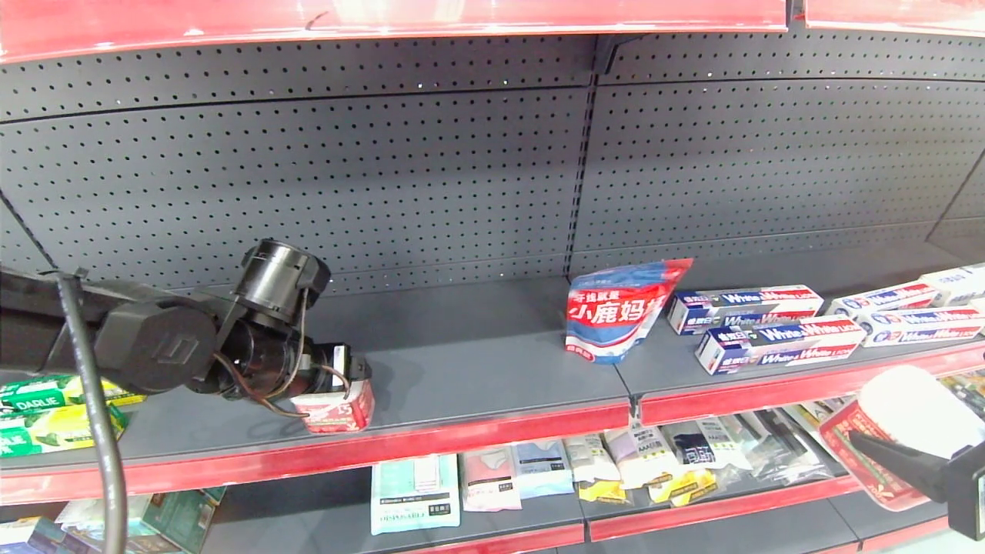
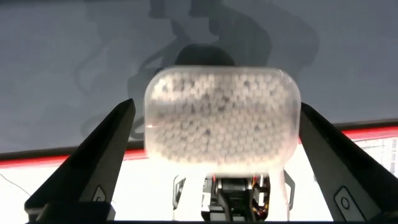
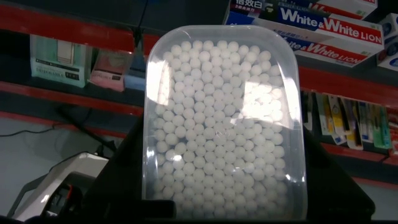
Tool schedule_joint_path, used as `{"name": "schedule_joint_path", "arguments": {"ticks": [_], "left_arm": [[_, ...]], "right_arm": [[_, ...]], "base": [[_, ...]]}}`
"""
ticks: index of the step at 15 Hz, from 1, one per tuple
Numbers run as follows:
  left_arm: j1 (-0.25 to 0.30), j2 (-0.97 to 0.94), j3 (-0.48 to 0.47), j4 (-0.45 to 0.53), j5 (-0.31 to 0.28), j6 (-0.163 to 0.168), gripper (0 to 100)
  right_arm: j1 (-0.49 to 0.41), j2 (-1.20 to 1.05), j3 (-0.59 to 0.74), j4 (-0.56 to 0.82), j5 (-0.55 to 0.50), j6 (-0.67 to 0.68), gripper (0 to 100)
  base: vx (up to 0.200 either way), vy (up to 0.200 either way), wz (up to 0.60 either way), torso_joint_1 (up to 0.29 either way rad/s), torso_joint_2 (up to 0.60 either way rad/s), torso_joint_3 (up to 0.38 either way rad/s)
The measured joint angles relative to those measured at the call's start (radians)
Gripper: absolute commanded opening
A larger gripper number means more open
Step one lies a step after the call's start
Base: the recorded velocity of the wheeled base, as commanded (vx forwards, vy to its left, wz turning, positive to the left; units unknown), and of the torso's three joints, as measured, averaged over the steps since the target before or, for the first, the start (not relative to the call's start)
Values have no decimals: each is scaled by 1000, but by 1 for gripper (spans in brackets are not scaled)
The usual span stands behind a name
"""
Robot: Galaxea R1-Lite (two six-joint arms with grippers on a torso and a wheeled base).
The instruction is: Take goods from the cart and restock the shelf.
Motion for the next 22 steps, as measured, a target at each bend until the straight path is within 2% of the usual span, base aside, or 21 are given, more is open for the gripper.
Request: {"name": "schedule_joint_path", "arguments": {"ticks": [8,13,16,19,21,22], "left_arm": [[1,-163,112,-1,2,0,100],[2,-251,146,-2,29,-2,100],[2,-363,181,-2,54,-1,100],[3,-536,268,1,66,2,100],[2,-687,342,4,67,29,100],[2,-784,386,3,66,68,100]], "right_arm": [[-2,-34,29,0,-1,0,0],[-1,-66,33,0,-4,-22,0],[-4,-77,40,0,-3,-22,0],[-3,-80,42,0,-1,-24,0],[-1,-83,42,0,0,-40,0],[-1,-85,35,0,0,-61,0]], "base": [[0,0,0,0,0,0],[0,0,0,0,0,0],[0,0,0,0,0,0],[0,0,0,0,0,0],[0,0,0,0,0,0],[0,0,0,0,0,0]]}}
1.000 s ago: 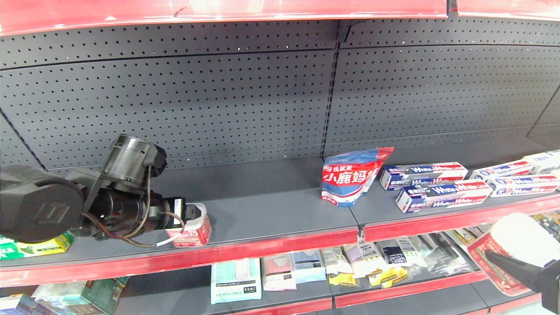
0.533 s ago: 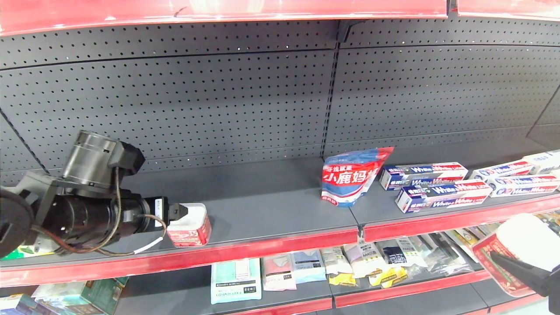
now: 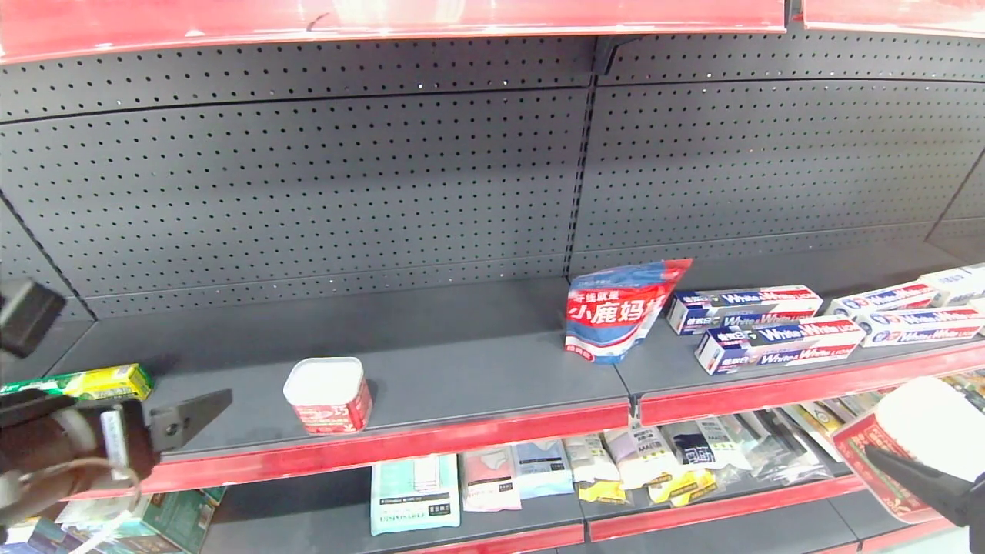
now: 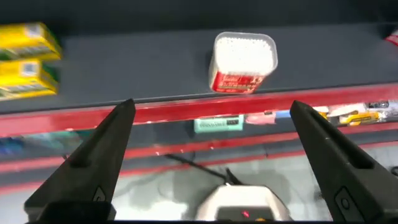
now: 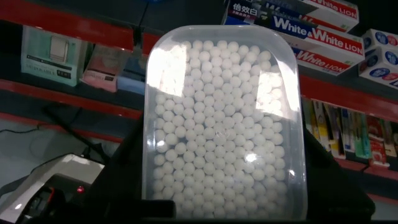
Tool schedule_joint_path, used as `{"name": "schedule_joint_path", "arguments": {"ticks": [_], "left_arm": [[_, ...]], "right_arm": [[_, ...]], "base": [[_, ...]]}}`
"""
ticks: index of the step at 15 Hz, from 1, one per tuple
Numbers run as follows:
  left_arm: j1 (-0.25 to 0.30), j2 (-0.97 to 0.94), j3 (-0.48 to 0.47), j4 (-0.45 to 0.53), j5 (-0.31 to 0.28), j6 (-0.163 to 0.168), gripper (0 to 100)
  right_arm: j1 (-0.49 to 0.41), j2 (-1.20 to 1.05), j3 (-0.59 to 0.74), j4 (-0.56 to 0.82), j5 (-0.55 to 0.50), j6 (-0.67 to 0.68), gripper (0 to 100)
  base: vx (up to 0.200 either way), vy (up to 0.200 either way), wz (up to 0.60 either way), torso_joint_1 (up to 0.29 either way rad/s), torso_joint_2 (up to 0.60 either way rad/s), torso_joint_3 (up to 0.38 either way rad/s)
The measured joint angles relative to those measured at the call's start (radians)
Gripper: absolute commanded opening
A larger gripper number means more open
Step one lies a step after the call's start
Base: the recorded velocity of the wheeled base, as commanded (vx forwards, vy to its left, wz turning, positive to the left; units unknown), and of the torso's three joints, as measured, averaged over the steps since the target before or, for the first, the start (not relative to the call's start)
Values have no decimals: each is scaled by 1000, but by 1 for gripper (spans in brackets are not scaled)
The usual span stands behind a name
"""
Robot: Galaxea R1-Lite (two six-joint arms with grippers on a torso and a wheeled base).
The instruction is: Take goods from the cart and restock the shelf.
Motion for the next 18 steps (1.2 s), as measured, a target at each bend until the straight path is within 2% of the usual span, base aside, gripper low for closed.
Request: {"name": "schedule_joint_path", "arguments": {"ticks": [1,3,5,7,10,11,12,13,14,15,17,18], "left_arm": [[0,-91,41,2,-3,44,100],[0,-314,134,19,-13,161,100],[0,-505,198,84,-21,251,100],[0,-665,219,195,-25,299,100],[0,-846,228,260,-34,370,100],[0,-893,234,279,-56,407,100],[0,-934,246,290,-112,456,100],[0,-964,266,289,-154,484,100],[0,-982,279,287,-149,490,100],[1,-996,295,288,-113,490,100],[4,-1010,351,250,69,483,100],[5,-1014,389,169,125,477,100]], "right_arm": [[1,0,-5,0,0,-15,0],[1,0,-13,0,0,-51,0],[1,0,-16,0,1,-57,0],[1,0,-17,0,2,-59,0],[1,-1,-8,0,3,-58,0],[0,-1,-7,0,3,-57,0],[0,0,-7,0,3,-57,0],[0,1,-12,0,3,-57,0],[0,2,-15,-1,3,-57,0],[0,3,-18,-1,3,-56,0],[0,4,-18,-1,3,-51,0],[0,5,-17,-2,3,-50,0]], "base": [[0,0,0,0,0,0],[0,0,0,0,0,0],[0,0,0,0,0,0],[0,0,0,0,0,0],[0,0,0,0,0,0],[0,0,0,0,0,0],[0,0,0,0,0,0],[0,0,0,0,0,0],[0,0,0,0,0,0],[0,0,0,0,0,0],[0,0,0,0,0,0],[0,0,0,0,0,0]]}}
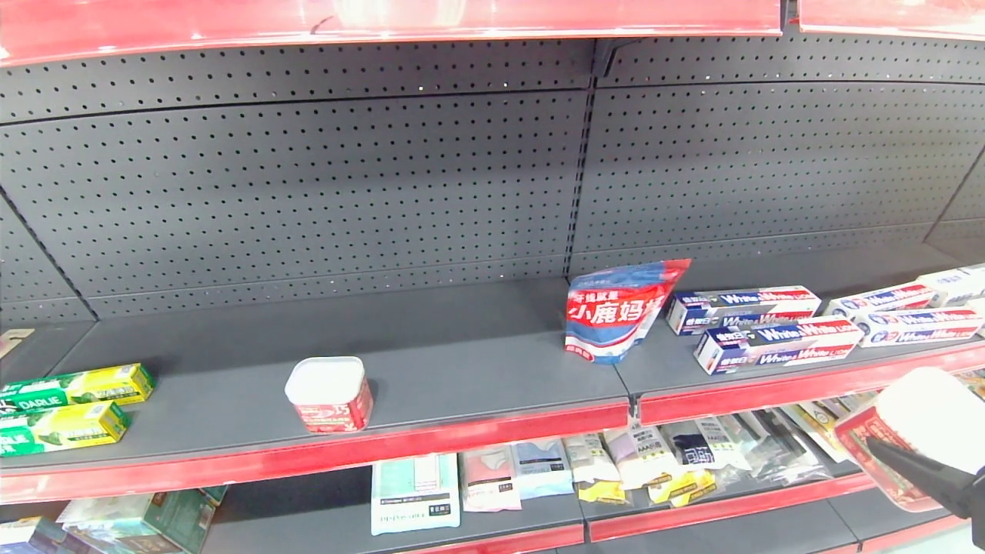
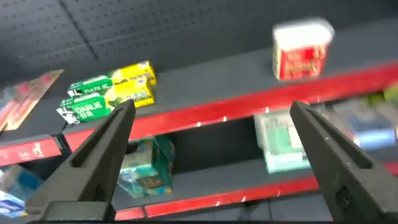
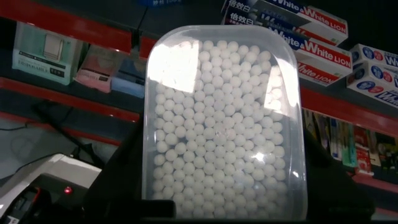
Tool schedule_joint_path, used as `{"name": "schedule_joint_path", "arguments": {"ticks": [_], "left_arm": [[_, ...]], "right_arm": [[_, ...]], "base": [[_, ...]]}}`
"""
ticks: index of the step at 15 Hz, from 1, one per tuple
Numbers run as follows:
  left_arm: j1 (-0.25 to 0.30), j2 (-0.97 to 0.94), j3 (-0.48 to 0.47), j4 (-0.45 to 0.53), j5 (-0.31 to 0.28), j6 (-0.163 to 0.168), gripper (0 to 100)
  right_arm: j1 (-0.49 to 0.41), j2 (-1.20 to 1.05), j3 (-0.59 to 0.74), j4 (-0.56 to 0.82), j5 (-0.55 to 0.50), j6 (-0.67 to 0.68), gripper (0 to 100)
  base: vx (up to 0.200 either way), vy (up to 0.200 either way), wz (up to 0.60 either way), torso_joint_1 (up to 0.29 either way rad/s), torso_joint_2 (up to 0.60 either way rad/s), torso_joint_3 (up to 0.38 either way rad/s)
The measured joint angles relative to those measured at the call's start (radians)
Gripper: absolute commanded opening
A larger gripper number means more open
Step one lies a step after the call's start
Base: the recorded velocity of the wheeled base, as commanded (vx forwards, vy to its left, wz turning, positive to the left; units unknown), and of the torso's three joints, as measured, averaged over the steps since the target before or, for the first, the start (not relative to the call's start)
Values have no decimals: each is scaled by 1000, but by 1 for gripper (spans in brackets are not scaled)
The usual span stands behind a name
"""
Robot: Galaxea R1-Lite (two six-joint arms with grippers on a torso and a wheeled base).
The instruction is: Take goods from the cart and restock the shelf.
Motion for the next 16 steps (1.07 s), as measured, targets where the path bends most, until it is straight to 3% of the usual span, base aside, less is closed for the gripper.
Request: {"name": "schedule_joint_path", "arguments": {"ticks": [2,4,5,8,9,11,14,15,16], "left_arm": [[1,-3,54,-69,35,-43,100],[1,-4,72,-77,0,-109,100],[1,-4,78,-83,-34,-116,100],[1,-4,88,-98,-156,-60,100],[1,-4,90,-102,-172,-62,100],[2,-4,93,-103,-130,-106,100],[3,-4,90,-106,134,-121,100],[3,-4,88,-114,180,-128,100],[3,-4,89,-121,189,-141,100]], "right_arm": [[-1,2,3,0,0,2,0],[-2,10,1,-1,0,3,0],[-2,14,-3,-15,0,3,0],[-2,19,-6,-20,0,2,0],[-2,20,-7,-20,0,1,0],[-2,20,-9,-20,0,2,0],[-2,20,-9,-20,0,1,0],[-3,21,-9,-20,0,1,0],[-3,23,-9,-20,0,0,0]], "base": [[0,0,0,0,0,0],[0,0,0,0,0,0],[0,0,0,0,0,0],[0,0,0,0,0,0],[0,0,0,0,0,0],[0,0,0,0,0,0],[0,0,0,0,0,0],[0,0,0,0,0,0],[0,0,0,0,0,0]]}}
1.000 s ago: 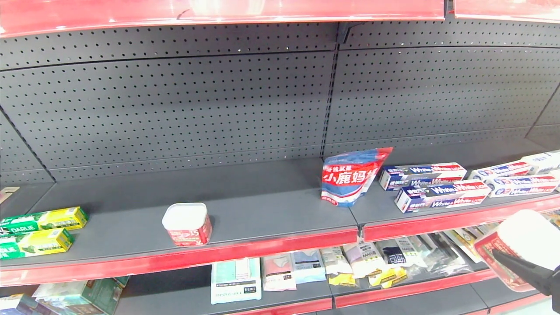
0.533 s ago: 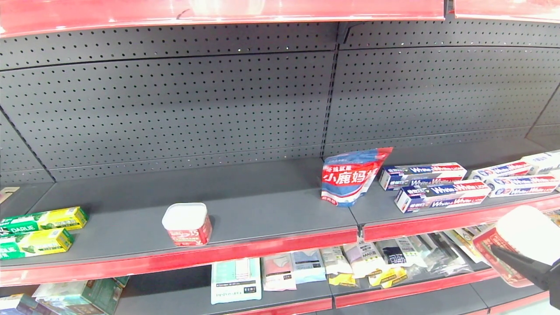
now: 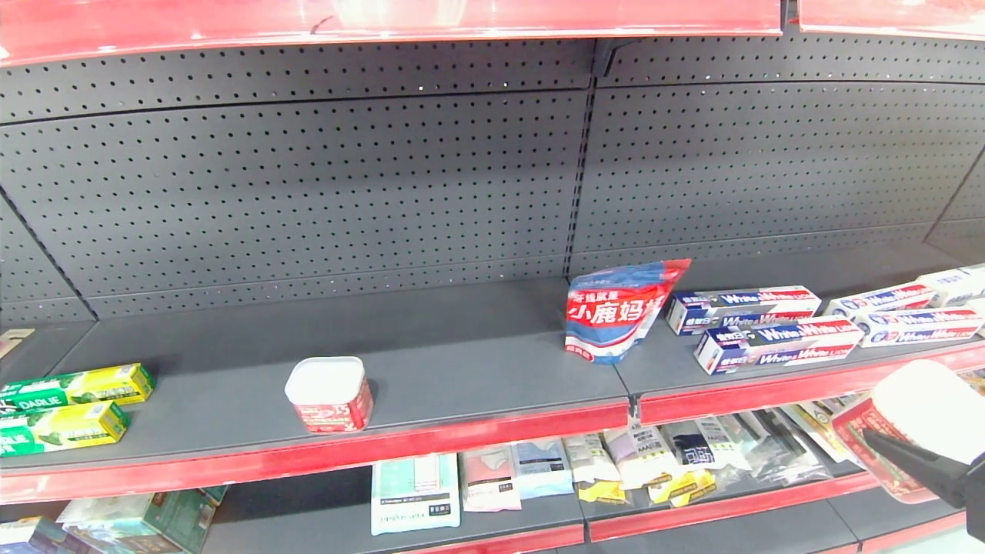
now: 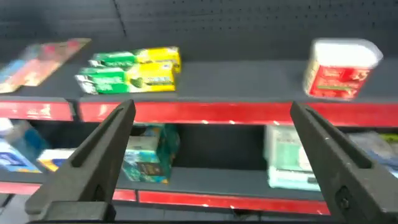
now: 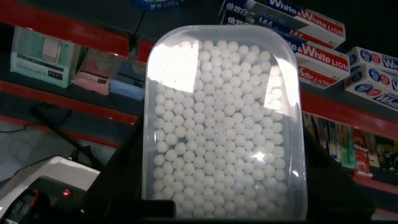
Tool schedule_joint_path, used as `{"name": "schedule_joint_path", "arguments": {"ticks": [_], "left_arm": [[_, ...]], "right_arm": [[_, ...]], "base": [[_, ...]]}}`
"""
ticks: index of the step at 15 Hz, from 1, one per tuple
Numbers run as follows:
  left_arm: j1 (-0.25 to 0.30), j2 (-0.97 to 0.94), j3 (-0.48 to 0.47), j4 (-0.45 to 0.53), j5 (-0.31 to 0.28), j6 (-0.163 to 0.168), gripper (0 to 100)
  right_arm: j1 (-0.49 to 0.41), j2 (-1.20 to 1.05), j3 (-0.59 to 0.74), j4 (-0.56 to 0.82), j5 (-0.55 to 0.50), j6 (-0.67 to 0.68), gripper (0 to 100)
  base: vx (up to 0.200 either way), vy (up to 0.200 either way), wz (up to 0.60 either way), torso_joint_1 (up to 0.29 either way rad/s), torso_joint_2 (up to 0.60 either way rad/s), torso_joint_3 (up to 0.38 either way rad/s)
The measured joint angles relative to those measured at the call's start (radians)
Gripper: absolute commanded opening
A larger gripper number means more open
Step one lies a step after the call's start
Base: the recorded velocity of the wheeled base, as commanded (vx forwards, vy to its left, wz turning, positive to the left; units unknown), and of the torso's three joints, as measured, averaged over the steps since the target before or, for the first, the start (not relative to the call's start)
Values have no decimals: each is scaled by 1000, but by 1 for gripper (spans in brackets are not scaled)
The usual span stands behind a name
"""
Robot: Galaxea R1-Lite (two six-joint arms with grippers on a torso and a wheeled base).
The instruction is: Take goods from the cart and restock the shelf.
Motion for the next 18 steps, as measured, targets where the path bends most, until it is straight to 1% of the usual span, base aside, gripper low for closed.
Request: {"name": "schedule_joint_path", "arguments": {"ticks": [1,2,3,4,5,6,7,8,9,10,14,15,16,17,18], "left_arm": [[-1,0,11,-6,-28,-13,100],[-3,0,17,-17,-95,-16,100],[-5,0,23,-23,-150,-17,100],[-5,0,27,-35,-196,1,100],[-6,0,30,-40,-210,33,100],[-4,0,32,-43,-208,33,100],[5,0,32,-43,-201,18,100],[16,0,32,-42,-173,3,100],[24,1,32,-41,-106,-7,100],[31,8,32,-40,-72,-10,100],[80,65,32,-37,-32,-13,100],[123,74,31,-37,-28,-13,100],[190,80,30,-36,-27,-15,100],[259,81,30,-36,-40,-16,100],[306,74,30,-37,-76,-15,100]], "right_arm": [[0,3,0,0,0,-2,0],[0,7,0,-1,0,-1,0],[1,10,0,-2,0,0,0],[1,11,3,-2,0,-1,0],[1,12,6,-1,0,-2,0],[1,13,6,-2,0,-4,0],[1,14,6,-2,0,-4,0],[1,15,3,-1,0,-5,0],[1,15,2,-2,0,-4,0],[0,15,2,-2,0,-4,0],[0,14,4,-1,0,-2,0],[-1,12,7,-1,0,-1,0],[-2,11,8,-1,-1,0,0],[-2,11,8,-2,-1,0,0],[-2,11,10,-1,-1,1,0]], "base": [[0,0,0,0,0,0],[0,0,0,0,0,0],[0,0,0,0,0,0],[0,0,0,0,0,0],[0,0,0,0,0,0],[0,0,0,0,0,0],[0,0,0,0,0,0],[0,0,0,0,0,0],[0,0,0,0,0,0],[0,0,0,0,0,0],[0,0,0,0,0,0],[0,0,0,0,0,0],[0,0,0,0,0,0],[0,0,0,0,0,0],[0,0,0,0,0,0]]}}
